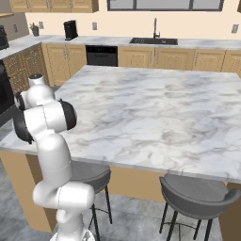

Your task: Stack the yogurt containers by placing the smaller containers on top of the larger containers.

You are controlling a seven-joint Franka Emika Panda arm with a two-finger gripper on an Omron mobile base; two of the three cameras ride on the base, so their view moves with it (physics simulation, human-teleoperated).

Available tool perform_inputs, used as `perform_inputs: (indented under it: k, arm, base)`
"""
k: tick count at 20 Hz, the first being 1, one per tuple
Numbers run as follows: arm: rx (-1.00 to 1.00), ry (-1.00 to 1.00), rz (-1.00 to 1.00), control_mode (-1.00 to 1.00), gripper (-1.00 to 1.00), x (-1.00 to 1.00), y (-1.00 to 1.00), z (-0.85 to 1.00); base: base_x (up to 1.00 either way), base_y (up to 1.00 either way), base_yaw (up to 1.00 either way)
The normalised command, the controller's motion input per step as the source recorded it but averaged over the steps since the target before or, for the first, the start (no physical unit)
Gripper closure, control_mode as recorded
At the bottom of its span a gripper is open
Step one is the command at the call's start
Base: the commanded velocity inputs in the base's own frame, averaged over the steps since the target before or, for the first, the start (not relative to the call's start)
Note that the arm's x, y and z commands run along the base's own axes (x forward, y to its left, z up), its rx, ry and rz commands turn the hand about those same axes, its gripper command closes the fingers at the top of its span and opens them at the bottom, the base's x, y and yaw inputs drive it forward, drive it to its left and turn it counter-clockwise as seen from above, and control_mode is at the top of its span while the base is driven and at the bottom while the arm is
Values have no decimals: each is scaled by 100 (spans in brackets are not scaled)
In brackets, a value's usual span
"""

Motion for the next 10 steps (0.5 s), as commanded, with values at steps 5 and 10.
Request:
perform_inputs:
  k: [5,10]
  arm:
    - [-1,2,0,-100,-100,2,4,0]
    - [0,0,0,-100,-100,0,0,0]
  base:
    - [0,0,0]
    - [0,0,0]
